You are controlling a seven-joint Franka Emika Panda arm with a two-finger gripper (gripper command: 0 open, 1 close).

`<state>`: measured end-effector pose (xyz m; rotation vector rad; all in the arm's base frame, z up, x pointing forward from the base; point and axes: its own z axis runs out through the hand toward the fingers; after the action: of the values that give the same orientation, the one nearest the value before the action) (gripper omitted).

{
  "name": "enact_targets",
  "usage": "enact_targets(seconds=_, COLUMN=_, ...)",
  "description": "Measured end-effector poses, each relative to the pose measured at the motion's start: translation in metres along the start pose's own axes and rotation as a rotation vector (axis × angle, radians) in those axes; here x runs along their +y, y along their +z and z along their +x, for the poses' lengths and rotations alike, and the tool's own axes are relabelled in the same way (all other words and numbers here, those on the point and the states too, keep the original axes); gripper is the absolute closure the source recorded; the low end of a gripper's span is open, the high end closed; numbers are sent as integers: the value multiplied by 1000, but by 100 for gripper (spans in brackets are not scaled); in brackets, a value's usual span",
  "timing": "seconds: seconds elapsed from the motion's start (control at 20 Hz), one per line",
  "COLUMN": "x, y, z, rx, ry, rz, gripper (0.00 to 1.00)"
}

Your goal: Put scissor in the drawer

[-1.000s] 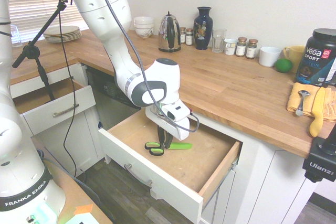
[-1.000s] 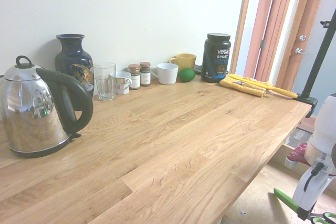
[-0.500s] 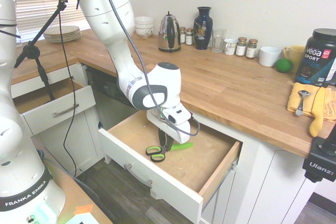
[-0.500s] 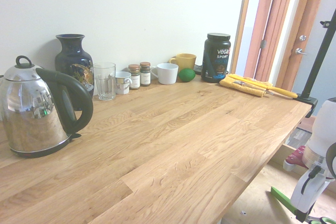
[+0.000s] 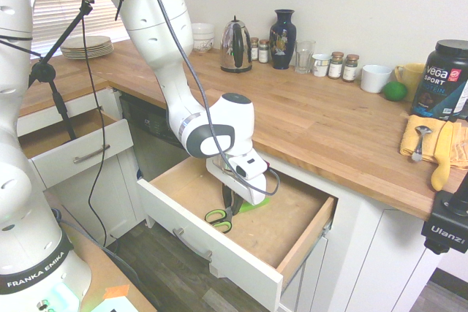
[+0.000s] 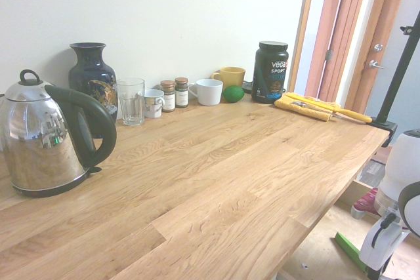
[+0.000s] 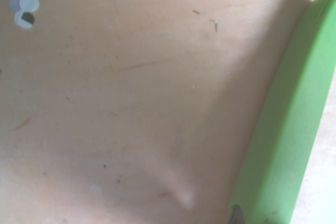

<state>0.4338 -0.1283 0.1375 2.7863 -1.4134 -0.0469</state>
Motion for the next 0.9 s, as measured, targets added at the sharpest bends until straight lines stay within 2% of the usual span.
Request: enact_targets(seconds=0.9, x=-1, y=-1, z=0, rx=8, ry=-1, rz=3, gripper=0)
